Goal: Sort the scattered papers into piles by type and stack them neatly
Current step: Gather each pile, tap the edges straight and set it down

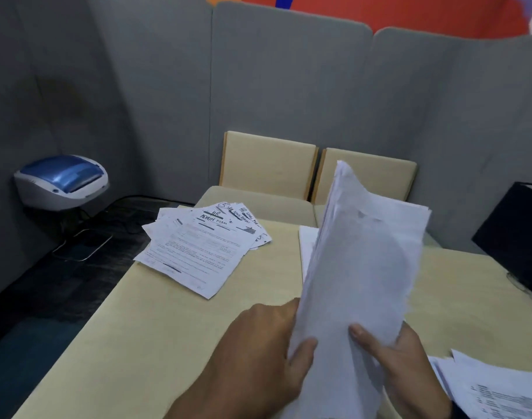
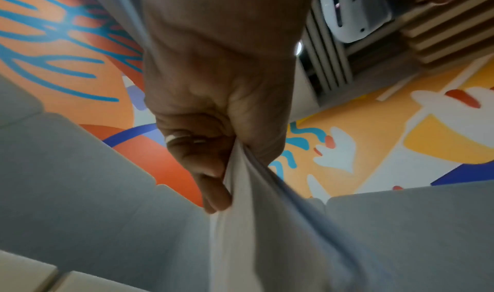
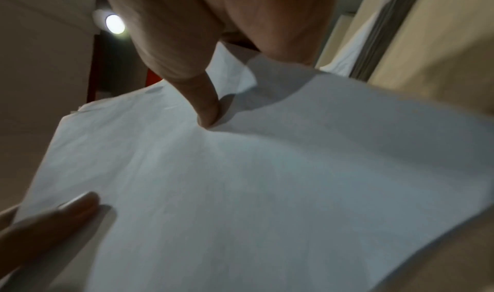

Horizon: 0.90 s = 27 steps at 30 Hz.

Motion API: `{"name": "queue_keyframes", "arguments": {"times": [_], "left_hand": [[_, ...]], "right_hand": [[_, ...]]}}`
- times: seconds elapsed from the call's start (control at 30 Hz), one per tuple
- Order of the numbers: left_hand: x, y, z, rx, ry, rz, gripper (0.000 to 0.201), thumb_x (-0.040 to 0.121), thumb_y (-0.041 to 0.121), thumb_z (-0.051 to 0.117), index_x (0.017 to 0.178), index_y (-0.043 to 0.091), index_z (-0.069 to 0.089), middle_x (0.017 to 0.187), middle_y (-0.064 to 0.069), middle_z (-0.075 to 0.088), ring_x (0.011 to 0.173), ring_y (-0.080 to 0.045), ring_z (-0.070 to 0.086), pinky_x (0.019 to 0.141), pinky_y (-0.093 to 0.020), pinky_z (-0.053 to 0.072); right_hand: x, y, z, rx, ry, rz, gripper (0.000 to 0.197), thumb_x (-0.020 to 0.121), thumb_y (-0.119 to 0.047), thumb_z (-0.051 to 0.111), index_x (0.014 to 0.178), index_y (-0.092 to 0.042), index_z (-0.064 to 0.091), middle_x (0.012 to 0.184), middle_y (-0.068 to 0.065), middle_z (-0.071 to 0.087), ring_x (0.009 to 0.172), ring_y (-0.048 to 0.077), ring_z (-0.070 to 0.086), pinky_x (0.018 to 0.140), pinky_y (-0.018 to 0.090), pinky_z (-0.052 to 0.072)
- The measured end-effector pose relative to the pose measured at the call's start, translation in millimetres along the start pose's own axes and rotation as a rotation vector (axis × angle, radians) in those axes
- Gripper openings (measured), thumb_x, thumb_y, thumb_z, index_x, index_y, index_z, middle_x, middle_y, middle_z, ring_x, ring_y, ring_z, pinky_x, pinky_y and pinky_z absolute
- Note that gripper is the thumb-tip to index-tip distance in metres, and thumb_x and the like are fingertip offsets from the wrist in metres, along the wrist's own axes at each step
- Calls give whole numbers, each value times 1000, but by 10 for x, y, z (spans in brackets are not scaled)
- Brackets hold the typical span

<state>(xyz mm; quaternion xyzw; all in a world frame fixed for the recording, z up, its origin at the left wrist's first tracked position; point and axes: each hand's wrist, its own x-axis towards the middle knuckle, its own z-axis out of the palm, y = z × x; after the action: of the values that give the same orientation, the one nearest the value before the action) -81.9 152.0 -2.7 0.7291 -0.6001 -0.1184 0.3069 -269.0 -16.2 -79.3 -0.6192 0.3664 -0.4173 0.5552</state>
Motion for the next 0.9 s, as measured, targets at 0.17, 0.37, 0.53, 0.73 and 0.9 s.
{"name": "queue_keyframes", "arguments": {"times": [0.17, 0.37, 0.53, 0.73, 0.9], "left_hand": [[-48, 197, 14, 123, -70, 46, 43, 99, 52, 39, 140, 42, 33, 120, 10, 60, 107, -18, 60, 88, -31, 48], [-35, 188, 38, 98, -103, -22, 37, 89, 44, 29, 123, 34, 40, 111, 7, 56, 101, -22, 59, 88, -37, 50], [16, 11, -71, -357, 33, -82, 39, 87, 33, 48, 124, 37, 60, 111, 23, 70, 105, -2, 67, 88, -30, 55], [108, -140, -137, -685, 161, -160, 30, 96, 7, 68, 113, 32, 72, 106, 22, 78, 99, 1, 74, 85, -24, 60], [109, -15, -166, -843, -59, -208, 48, 83, 61, 70, 127, 45, 63, 115, 15, 77, 86, -20, 79, 65, -33, 63]], "right_hand": [[-43, -83, 61, 136, -58, 108, 40, 75, -12, 88, 112, -8, 76, 110, 18, 78, 103, 38, 76, 91, 52, 61], [-46, -20, 113, 180, -53, 200, 49, 75, -3, 85, 120, 0, 69, 111, 21, 77, 101, 38, 76, 94, 50, 59], [-90, 6, 42, 239, -107, 252, 88, 51, -28, 104, 127, -2, 67, 119, 21, 75, 111, 40, 73, 102, 56, 55], [-552, -118, -51, 225, -85, 214, 50, 75, -3, 69, 126, -4, 67, 111, 24, 77, 99, 39, 77, 83, 40, 63], [-467, -308, -348, 217, 42, 209, 33, 89, -16, 64, 121, -12, 74, 84, 28, 69, 46, 30, 53, 43, 27, 46]]}}
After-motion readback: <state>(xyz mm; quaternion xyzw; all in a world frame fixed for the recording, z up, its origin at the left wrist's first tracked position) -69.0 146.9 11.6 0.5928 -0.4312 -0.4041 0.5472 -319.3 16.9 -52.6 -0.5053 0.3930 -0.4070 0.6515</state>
